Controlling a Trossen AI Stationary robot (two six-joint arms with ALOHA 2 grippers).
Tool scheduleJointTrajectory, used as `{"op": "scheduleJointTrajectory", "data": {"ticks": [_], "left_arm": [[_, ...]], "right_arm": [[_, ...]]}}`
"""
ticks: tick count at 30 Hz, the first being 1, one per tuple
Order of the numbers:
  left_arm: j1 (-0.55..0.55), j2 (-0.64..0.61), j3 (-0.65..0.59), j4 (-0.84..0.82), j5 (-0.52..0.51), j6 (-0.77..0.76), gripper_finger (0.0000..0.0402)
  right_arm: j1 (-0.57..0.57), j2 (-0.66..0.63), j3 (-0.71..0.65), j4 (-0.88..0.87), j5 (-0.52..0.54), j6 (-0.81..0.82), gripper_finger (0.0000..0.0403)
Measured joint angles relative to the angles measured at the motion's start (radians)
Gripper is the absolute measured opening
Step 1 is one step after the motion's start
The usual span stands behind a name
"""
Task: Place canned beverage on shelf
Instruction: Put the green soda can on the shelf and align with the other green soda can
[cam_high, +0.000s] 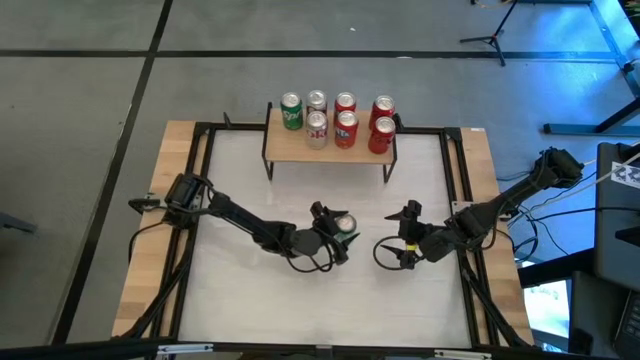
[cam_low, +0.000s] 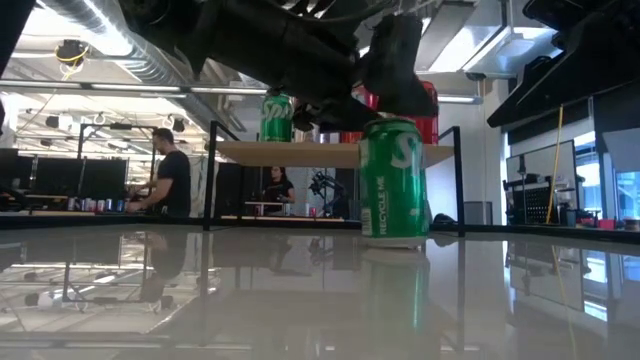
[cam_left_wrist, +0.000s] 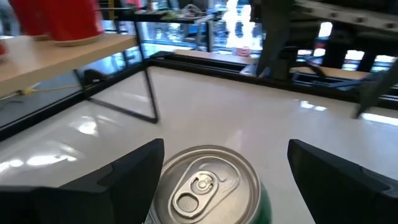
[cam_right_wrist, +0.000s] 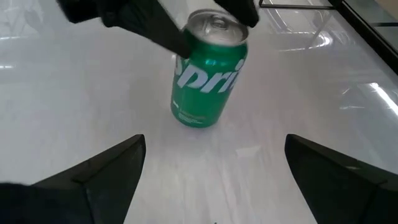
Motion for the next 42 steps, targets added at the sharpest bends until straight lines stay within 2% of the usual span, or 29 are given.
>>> {"op": "scheduleJointTrajectory", "data": {"ticks": [7, 12, 16, 20, 27, 38, 42], "left_arm": [[-0.002, -0.001, 0.000, 0.003, 0.076, 0.025, 0.0332], [-0.022, -0.042, -0.003, -0.012, 0.080, 0.050, 0.0332], [-0.043, -0.100, -0.002, -0.038, 0.032, 0.091, 0.0332], [-0.029, -0.104, -0.002, -0.109, 0.040, 0.047, 0.0332], [0.031, -0.104, -0.002, -0.190, 0.157, -0.059, 0.0332], [0.042, -0.072, -0.002, -0.190, 0.189, -0.084, 0.0332], [0.042, -0.060, -0.002, -0.202, 0.154, -0.087, 0.0332]], "right_arm": [[0.000, 0.000, 0.000, 0.000, 0.000, 0.000, 0.0380], [0.000, 0.000, 0.000, 0.000, 0.000, 0.000, 0.0380], [0.000, 0.001, 0.000, 0.000, -0.001, 0.000, 0.0380], [0.000, 0.008, 0.000, 0.011, -0.012, 0.000, 0.0380], [0.000, 0.035, 0.000, 0.019, -0.026, 0.000, 0.0380], [0.000, 0.037, 0.000, 0.019, -0.026, 0.000, 0.0380], [0.000, 0.037, 0.000, 0.024, -0.026, 0.000, 0.0380]]}}
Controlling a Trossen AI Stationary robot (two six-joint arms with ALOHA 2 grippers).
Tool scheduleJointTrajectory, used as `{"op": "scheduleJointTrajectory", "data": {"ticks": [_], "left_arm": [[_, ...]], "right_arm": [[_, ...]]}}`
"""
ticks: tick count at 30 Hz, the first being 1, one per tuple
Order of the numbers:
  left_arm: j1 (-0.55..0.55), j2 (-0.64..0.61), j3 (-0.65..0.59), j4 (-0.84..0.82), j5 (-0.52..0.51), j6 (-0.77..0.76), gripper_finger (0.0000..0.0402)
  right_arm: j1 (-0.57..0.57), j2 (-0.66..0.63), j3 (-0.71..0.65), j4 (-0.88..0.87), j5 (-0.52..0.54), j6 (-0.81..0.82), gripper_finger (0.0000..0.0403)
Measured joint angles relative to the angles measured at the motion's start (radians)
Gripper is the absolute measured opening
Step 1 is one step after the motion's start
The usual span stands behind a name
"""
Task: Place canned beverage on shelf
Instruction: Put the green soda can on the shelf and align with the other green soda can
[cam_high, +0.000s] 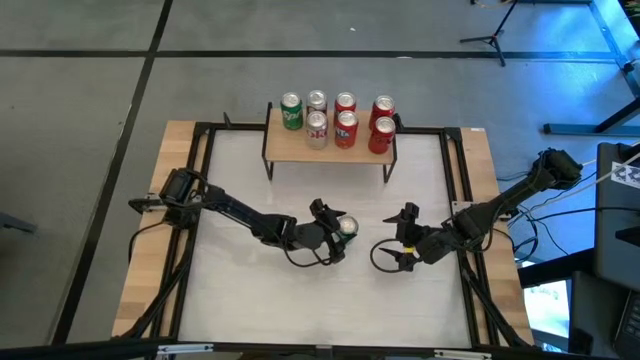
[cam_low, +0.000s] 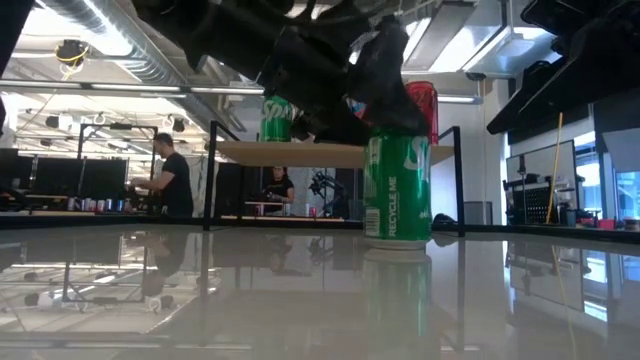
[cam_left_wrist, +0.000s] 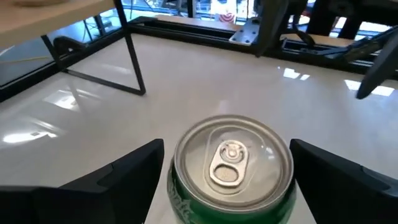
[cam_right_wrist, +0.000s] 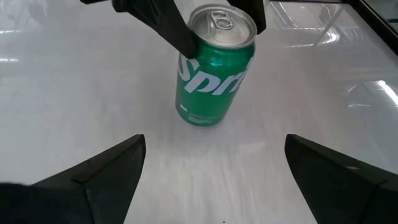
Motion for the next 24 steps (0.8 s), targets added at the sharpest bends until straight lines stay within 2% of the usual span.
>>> {"op": "scheduleJointTrajectory", "data": {"ticks": [17, 24], "left_arm": [[0.022, 0.037, 0.000, -0.021, 0.024, 0.012, 0.0330], [0.022, 0.031, 0.000, -0.010, 0.068, 0.100, 0.0279]], "right_arm": [[0.000, 0.000, 0.000, -0.003, 0.000, 0.000, 0.0380], [0.000, 0.000, 0.000, -0.003, 0.000, 0.000, 0.0380]]}}
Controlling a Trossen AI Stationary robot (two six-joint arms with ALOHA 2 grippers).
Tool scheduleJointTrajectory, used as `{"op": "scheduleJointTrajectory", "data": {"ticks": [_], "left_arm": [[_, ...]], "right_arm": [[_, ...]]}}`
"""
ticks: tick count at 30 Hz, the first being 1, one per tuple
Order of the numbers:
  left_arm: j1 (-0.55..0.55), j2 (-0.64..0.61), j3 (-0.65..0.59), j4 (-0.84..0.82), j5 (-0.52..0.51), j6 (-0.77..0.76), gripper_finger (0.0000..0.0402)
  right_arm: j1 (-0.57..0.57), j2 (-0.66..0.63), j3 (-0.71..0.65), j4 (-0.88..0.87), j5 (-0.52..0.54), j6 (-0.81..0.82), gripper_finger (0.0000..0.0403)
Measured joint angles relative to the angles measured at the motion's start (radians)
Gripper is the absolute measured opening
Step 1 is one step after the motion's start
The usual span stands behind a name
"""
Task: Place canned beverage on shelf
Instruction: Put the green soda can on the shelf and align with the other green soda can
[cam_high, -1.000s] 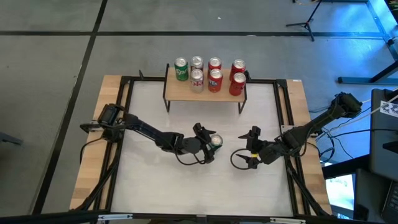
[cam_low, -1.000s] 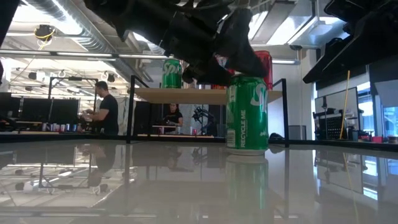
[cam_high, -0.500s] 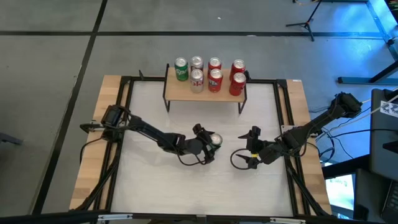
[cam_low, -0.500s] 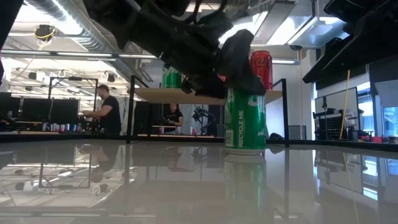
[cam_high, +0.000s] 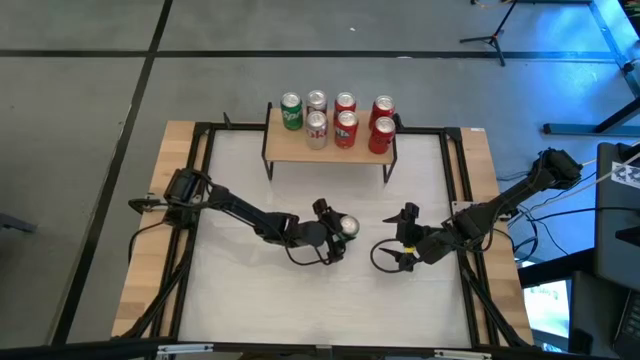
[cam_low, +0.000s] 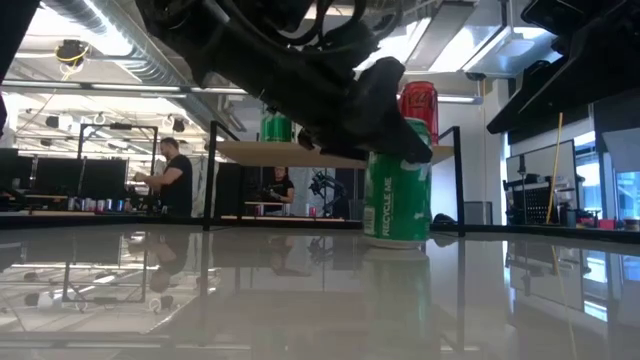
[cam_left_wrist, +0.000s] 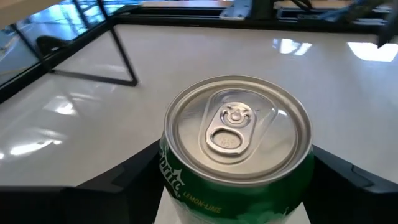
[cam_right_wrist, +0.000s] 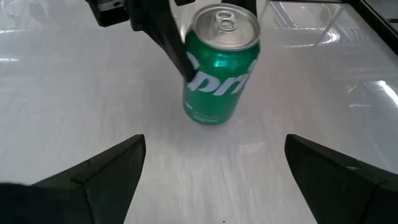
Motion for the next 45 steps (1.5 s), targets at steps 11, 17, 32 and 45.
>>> {"op": "scheduleJointTrajectory", "data": {"ticks": [11, 17, 32, 45], "left_arm": [[-0.027, -0.141, -0.002, -0.171, 0.075, 0.066, 0.0279], [-0.041, -0.347, -0.002, -0.427, 0.076, 0.121, 0.0282], [0.193, -0.880, 0.000, -0.861, 0.279, 0.333, 0.0285], [0.726, -0.848, 0.000, -0.868, 0.907, 0.561, 0.0285]], "right_arm": [[0.000, 0.000, 0.000, -0.002, -0.012, 0.000, 0.0380], [0.000, 0.000, 0.000, -0.004, -0.017, -0.002, 0.0380], [-0.005, 0.000, 0.000, -0.001, 0.019, -0.082, 0.0380], [-0.141, 0.000, 0.000, -0.001, -0.021, -0.047, 0.0380]]}}
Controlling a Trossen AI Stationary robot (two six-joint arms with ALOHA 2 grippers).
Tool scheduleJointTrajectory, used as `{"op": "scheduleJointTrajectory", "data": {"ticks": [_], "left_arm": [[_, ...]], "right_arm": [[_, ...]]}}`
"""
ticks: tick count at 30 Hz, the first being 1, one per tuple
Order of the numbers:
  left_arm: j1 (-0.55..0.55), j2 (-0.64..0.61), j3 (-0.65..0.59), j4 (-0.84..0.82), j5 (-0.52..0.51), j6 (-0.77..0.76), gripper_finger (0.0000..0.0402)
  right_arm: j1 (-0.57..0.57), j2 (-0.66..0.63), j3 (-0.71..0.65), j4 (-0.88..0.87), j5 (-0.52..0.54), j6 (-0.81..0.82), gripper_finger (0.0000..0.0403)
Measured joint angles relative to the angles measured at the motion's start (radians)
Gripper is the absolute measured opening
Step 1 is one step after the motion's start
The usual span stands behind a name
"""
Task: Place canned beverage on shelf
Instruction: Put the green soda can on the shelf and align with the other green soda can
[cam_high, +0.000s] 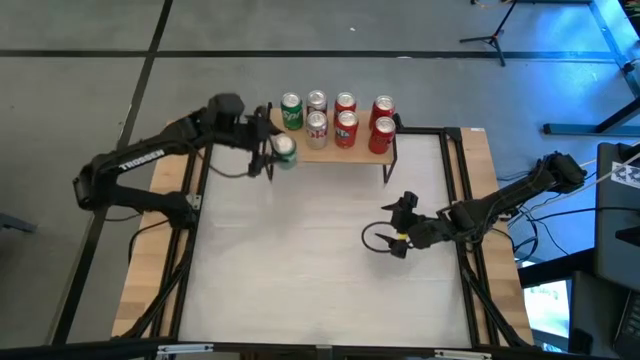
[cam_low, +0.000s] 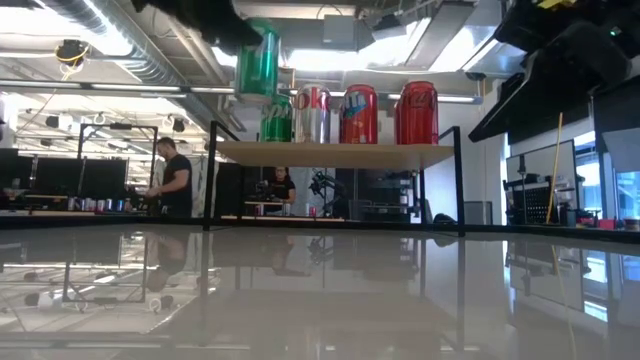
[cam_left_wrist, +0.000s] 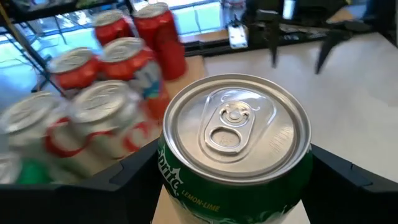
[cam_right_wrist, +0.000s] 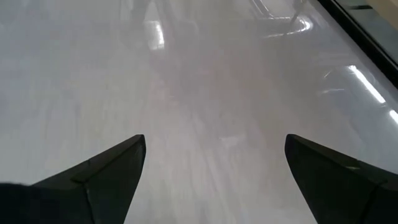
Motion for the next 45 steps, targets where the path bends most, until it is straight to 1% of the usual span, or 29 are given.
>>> {"op": "scheduleJointTrajectory", "data": {"ticks": [2, 5, 9, 13, 17, 24, 29, 37, 40, 45], "left_arm": [[0.066, 0.011, 0.000, 0.013, 0.047, 0.015, 0.0285], [0.139, 0.044, 0.000, 0.024, 0.091, 0.028, 0.0285], [0.194, 0.104, 0.000, 0.050, 0.149, 0.053, 0.0285], [0.222, 0.160, 0.000, 0.096, 0.166, 0.053, 0.0286], [0.234, 0.189, 0.000, 0.144, 0.149, 0.041, 0.0286], [0.234, 0.211, 0.000, 0.168, 0.149, 0.037, 0.0287], [0.237, 0.235, 0.000, 0.168, 0.130, 0.040, 0.0287], [0.240, 0.237, 0.000, 0.174, 0.119, 0.046, 0.0287], [0.240, 0.237, 0.000, 0.178, 0.093, 0.051, 0.0295], [0.239, 0.237, 0.000, 0.176, 0.079, 0.050, 0.0320]], "right_arm": [[0.001, 0.000, 0.000, 0.001, 0.011, 0.000, 0.0380], [0.001, 0.000, 0.000, 0.005, 0.034, 0.000, 0.0380], [0.001, 0.000, 0.000, 0.015, 0.058, 0.000, 0.0380], [0.001, 0.000, 0.001, 0.043, 0.057, -0.001, 0.0380], [0.001, 0.000, 0.001, 0.054, 0.056, -0.001, 0.0380], [0.003, 0.000, 0.001, 0.053, 0.054, -0.001, 0.0380], [0.003, 0.000, 0.001, 0.053, 0.050, -0.001, 0.0380], [0.003, 0.000, 0.001, 0.053, 0.050, -0.001, 0.0380], [0.003, 0.000, 0.001, 0.053, 0.050, -0.002, 0.0380], [0.003, 0.000, 0.001, 0.053, 0.050, -0.002, 0.0380]]}}
